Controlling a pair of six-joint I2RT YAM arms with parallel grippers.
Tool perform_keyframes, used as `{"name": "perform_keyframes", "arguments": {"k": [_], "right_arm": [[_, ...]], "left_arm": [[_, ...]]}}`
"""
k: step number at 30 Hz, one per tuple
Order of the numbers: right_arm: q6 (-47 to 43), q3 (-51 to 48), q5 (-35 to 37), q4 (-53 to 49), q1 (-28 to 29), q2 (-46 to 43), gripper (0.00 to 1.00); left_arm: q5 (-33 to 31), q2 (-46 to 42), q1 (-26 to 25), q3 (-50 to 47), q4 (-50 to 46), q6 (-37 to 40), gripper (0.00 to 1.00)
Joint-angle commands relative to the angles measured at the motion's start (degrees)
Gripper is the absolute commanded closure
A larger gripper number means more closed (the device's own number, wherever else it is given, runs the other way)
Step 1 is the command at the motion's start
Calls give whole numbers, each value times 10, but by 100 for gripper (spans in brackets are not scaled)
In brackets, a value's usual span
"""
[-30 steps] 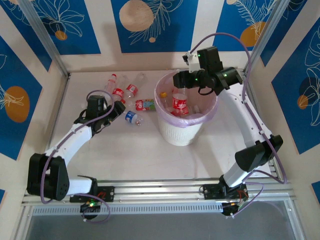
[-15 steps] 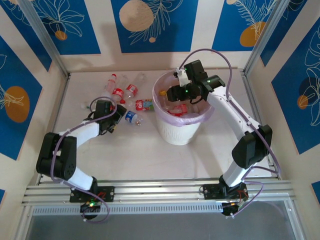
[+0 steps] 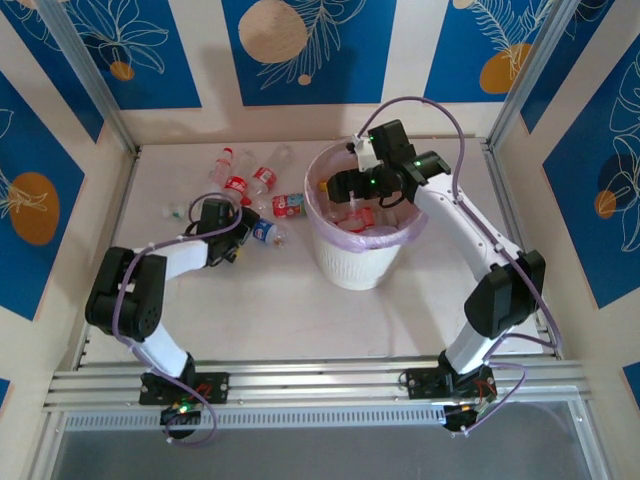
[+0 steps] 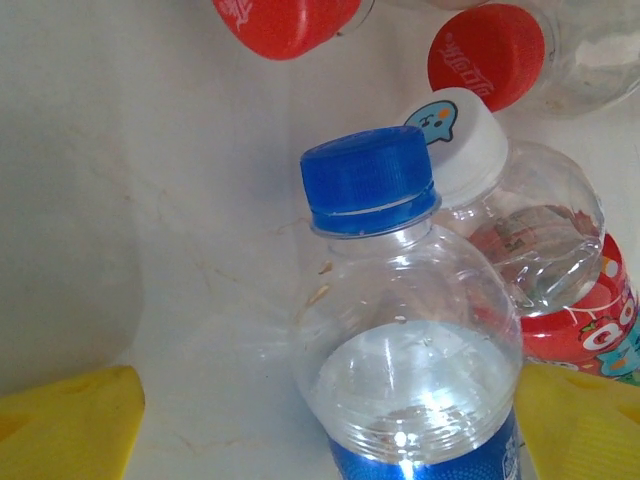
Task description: Put the plastic bottles in the bin
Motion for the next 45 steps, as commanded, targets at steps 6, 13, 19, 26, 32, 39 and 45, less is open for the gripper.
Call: {"name": "perform_keyframes", "arguments": {"k": [6, 13, 19, 26, 32, 39, 45], "right_arm": [[6, 32, -39, -28, -4, -128, 15], [14, 7, -59, -25, -8, -178, 16], [21, -12, -67, -26, -6, -202, 16], [11, -17, -55, -34, 16, -202, 16], [-12, 4, -43, -48, 55, -189, 16], [-73, 97, -2, -90, 157, -123, 16], [-86, 205, 39, -117, 233, -19, 17]], "left_arm": [[-8, 34, -6, 5, 0, -6, 12], [3, 49, -7, 5, 26, -6, 23], [-4, 19, -7, -13, 9, -1, 33], [-19, -67, -7, -37, -24, 25, 39], [-8, -137, -1, -22, -67, 63, 42], [77, -204, 21, 115, -245, 276, 49], [192, -236, 49, 197, -324, 349, 55]]}}
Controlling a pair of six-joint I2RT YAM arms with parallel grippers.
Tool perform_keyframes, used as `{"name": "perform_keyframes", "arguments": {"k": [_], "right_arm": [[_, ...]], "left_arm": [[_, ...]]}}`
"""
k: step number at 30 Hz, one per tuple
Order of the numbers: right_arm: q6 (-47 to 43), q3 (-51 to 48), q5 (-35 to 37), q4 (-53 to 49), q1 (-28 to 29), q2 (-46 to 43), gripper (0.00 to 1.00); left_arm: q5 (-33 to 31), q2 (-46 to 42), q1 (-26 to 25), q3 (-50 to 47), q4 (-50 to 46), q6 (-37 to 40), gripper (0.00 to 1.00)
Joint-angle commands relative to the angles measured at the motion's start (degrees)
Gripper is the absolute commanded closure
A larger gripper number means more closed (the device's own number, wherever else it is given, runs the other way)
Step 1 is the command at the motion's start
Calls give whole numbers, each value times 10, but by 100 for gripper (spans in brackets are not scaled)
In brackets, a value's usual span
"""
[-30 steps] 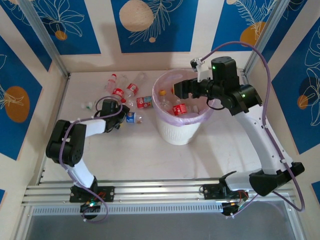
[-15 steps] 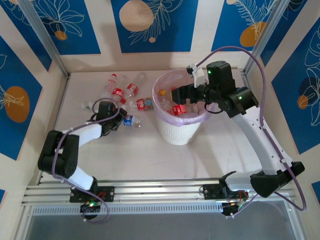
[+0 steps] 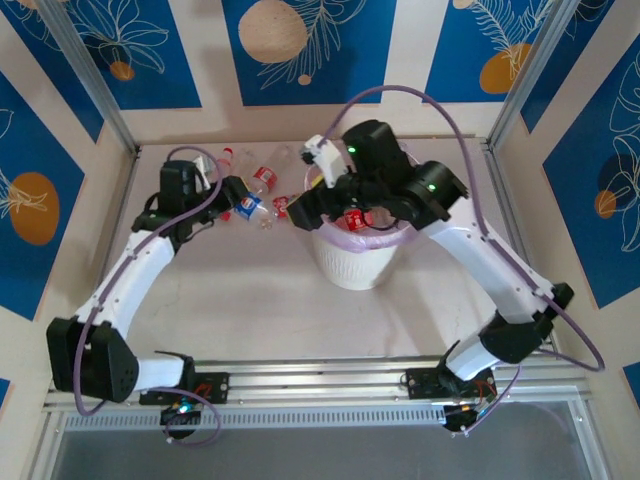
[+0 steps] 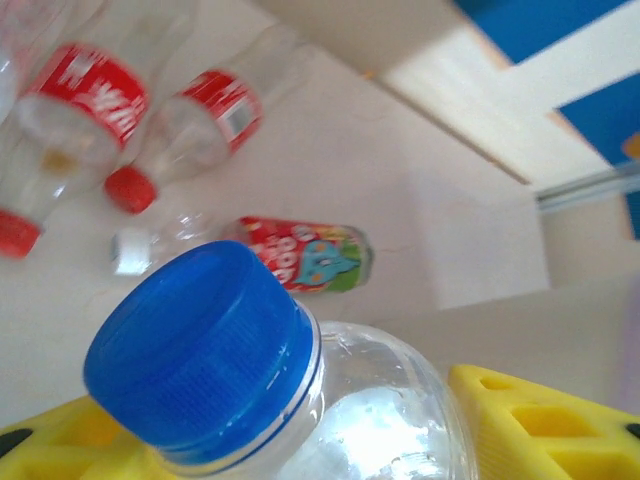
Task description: Put the plastic bottles in the bin
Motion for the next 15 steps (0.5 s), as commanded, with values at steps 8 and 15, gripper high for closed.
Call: {"name": "perform_keyframes", "arguments": {"k": [8, 15], "right_arm": [[-18, 169, 48, -60, 46, 178, 15], [-10, 198, 35, -54, 45, 238, 11]], "left_arm": [[161, -43, 21, 57, -82, 83, 56], [157, -65, 23, 51, -72, 75, 57]]}}
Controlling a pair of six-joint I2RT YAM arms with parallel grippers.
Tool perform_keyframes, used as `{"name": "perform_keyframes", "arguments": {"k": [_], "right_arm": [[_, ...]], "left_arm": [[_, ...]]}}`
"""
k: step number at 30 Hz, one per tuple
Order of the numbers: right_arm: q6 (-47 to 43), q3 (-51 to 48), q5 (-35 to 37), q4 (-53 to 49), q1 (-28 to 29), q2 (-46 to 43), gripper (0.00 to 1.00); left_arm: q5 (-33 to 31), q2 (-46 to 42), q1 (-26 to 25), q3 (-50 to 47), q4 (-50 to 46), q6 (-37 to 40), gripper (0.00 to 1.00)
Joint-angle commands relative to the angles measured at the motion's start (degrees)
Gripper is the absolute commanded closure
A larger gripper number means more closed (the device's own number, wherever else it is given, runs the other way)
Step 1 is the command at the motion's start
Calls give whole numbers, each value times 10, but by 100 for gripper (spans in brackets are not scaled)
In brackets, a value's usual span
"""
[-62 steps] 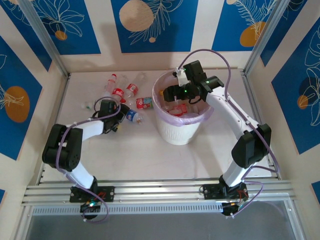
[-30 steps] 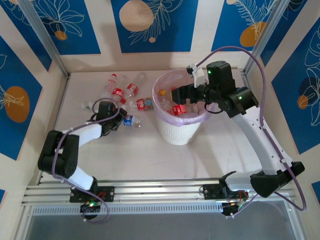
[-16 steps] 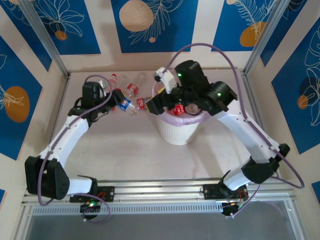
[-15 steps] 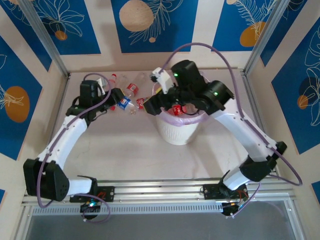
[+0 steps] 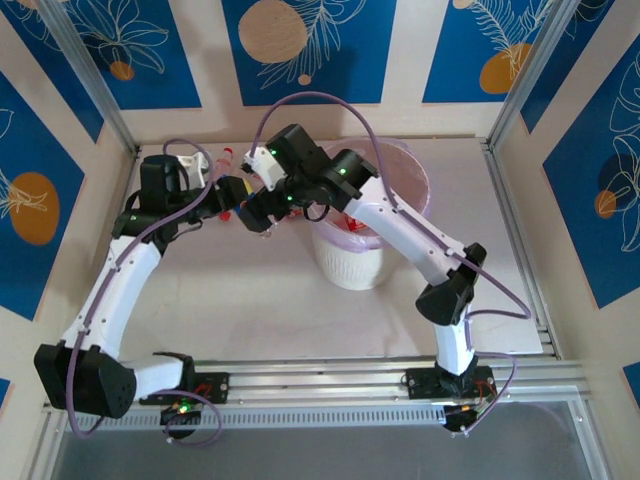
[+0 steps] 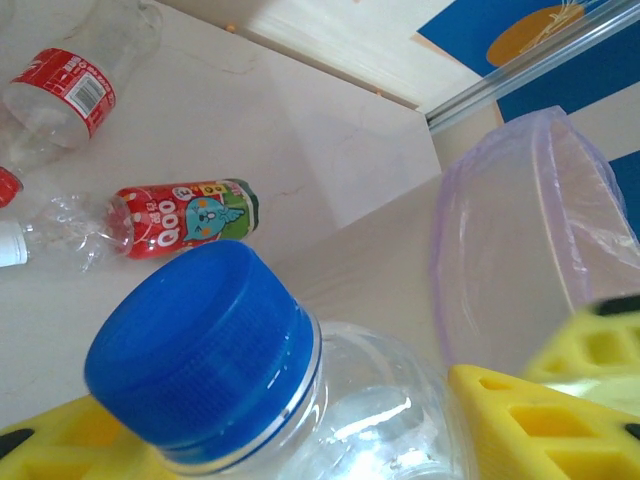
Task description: Put the plastic bottles in the bin
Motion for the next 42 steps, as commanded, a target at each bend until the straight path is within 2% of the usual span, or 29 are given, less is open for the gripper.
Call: {"name": "perform_keyframes", "arguments": {"k": [1, 8, 16, 21, 24, 27, 35, 37, 42], "right_arm": [[5, 22, -11, -10, -3, 9, 10], [16, 3, -19, 5, -5, 23, 10], [34, -5, -61, 17, -14, 22, 24], [39, 0, -74, 16, -19, 32, 23], [38, 12, -69, 6, -21, 43, 18], [36, 14, -67, 8, -22, 47, 18], [42, -9, -72, 40, -26, 27, 41], [42, -11, -72, 43, -28, 26, 43], [42, -9, -74, 46, -32, 24, 45]], "left_arm": [[14, -23, 8, 10, 1, 4, 57], [11, -30, 13, -7, 43, -31, 59], [-1, -34, 18, -26, 73, -59, 60], [-1, -39, 19, -37, 102, -82, 61], [4, -38, 20, -35, 106, -85, 61], [5, -38, 20, -32, 103, -84, 61], [1, -35, 22, -40, 103, -80, 61], [3, -34, 23, -42, 108, -83, 53], [11, -37, 28, -50, 128, -97, 10]]}}
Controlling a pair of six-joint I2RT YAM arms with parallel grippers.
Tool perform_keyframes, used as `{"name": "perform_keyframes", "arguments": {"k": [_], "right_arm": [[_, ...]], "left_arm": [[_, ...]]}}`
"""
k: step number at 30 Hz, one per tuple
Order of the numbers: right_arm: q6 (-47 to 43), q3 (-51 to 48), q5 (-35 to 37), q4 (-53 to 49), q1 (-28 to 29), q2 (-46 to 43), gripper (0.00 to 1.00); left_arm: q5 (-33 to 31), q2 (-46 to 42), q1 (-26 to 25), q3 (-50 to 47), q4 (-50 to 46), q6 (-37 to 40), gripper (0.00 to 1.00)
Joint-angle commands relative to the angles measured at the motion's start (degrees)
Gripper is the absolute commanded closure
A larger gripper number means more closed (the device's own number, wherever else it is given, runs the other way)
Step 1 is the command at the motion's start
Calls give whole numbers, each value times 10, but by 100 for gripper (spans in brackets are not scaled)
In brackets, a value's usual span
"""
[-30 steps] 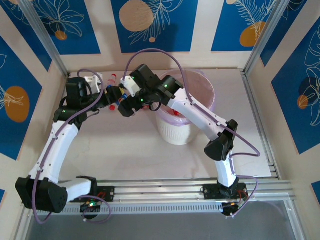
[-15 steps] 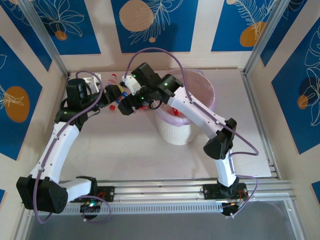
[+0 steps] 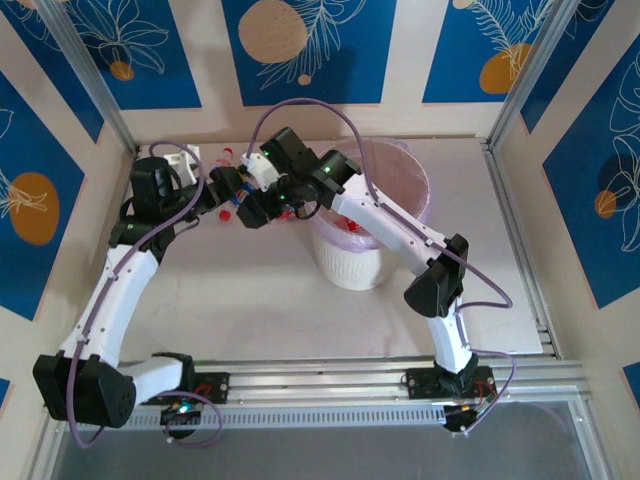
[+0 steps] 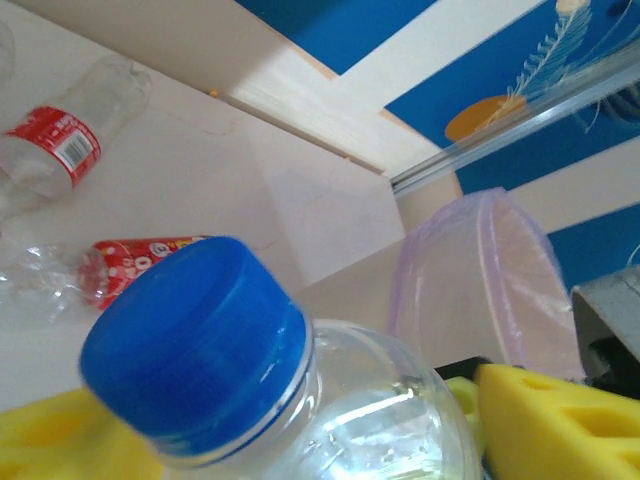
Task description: Put the plastic bottles in the bin
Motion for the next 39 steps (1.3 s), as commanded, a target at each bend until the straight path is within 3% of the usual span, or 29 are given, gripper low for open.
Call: {"name": "perform_keyframes", "arguments": {"k": [1, 10, 14, 16, 25, 32, 39], "right_arm": [[1, -1, -1, 14, -10, -19, 45], [-1, -23, 8, 76, -36, -60, 45], [7, 63, 31, 13, -49, -57, 46], [8, 61, 36, 8, -58, -79, 46], [6, -78, 70, -16, -140, -217, 46], [-4, -226, 94, -53, -217, -304, 46], [1, -318, 99, -51, -230, -329, 46]], "left_arm": [[17, -14, 15, -12, 31, -14, 3], [58, -73, 79, -64, 125, -92, 0], [29, -83, 99, -79, 104, -100, 0], [8, -84, 106, -87, 92, -103, 0], [-75, -54, 112, -122, 71, -108, 0], [-97, -27, 112, -135, 80, -105, 2], [-170, -26, 112, -128, 19, -86, 2]]}}
